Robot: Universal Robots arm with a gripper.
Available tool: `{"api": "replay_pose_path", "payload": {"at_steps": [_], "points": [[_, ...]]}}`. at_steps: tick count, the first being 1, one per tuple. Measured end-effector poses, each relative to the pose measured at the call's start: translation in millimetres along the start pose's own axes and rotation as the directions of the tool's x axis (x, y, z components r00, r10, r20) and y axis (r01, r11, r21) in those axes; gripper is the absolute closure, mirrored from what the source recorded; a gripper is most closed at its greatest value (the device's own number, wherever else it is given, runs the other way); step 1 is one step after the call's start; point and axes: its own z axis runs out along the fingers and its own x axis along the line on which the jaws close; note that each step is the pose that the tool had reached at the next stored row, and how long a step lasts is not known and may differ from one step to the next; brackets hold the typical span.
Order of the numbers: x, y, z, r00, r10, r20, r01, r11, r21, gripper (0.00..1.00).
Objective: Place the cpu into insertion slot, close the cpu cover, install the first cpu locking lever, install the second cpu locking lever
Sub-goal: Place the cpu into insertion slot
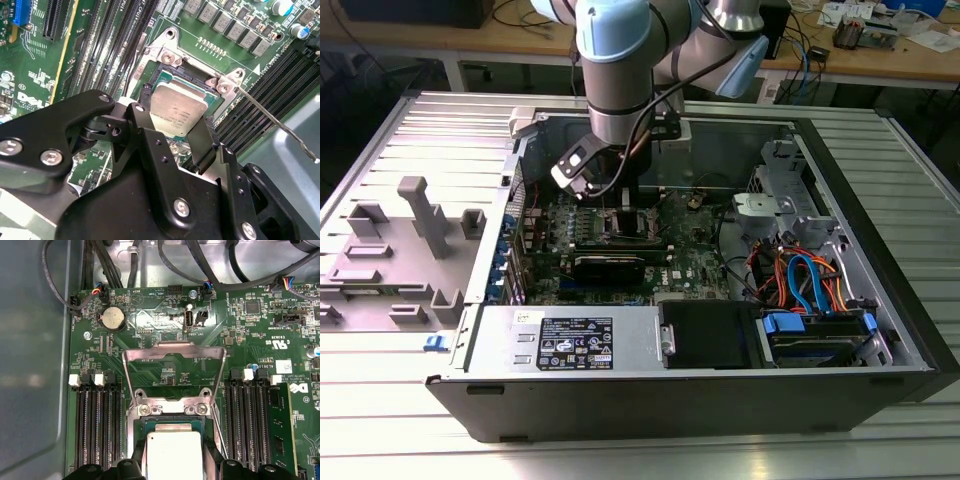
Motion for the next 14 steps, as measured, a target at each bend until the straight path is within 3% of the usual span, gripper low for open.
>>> {"api": "replay_pose_path", "payload": {"at_steps": [12, 13, 14], "points": [[0.0, 0.3, 1.1, 1.0, 0.0, 0.0001, 0.0, 1.0, 0.0001, 0.45], [0.0, 0.3, 1.1, 1.0, 0.0, 0.0002, 0.0, 1.0, 0.0001, 0.38], [0.0, 0.3, 1.1, 1.0, 0.0, 0.0002, 0.0, 1.0, 0.0001, 0.38]]}}
